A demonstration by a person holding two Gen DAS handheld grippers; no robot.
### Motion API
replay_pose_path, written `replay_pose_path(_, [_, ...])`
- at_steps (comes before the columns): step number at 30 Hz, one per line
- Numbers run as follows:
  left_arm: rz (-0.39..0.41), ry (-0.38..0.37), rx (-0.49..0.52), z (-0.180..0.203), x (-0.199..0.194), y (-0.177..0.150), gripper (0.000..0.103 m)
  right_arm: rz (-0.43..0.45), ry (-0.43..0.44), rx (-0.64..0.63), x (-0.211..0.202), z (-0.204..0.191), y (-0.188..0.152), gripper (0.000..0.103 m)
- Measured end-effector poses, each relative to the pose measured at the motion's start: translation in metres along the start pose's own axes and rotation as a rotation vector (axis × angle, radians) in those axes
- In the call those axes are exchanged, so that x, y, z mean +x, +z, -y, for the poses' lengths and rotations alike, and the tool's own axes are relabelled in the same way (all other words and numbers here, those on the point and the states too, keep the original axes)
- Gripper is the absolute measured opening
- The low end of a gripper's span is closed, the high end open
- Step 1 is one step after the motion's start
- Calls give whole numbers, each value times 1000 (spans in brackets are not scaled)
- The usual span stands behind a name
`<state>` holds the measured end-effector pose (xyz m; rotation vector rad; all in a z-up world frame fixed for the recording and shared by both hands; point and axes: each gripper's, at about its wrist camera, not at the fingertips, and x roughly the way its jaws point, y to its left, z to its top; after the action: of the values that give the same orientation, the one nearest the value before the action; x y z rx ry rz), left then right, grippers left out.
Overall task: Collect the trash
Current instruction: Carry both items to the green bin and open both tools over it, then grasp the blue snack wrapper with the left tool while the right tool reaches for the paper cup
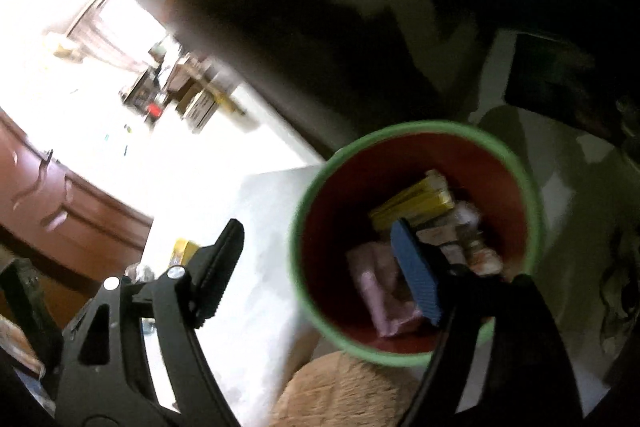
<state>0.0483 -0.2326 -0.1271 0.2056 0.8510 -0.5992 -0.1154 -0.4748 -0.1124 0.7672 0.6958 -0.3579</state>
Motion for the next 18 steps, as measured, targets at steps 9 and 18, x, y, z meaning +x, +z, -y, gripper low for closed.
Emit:
replay_pose_path(9, [-98, 337, -322, -172, 5, -54, 73, -138, 52, -178, 35, -81, -39, 79])
replay_pose_path(18, [-222, 231, -428, -210, 39, -82, 34, -213, 57, -332, 47, -145, -68, 80])
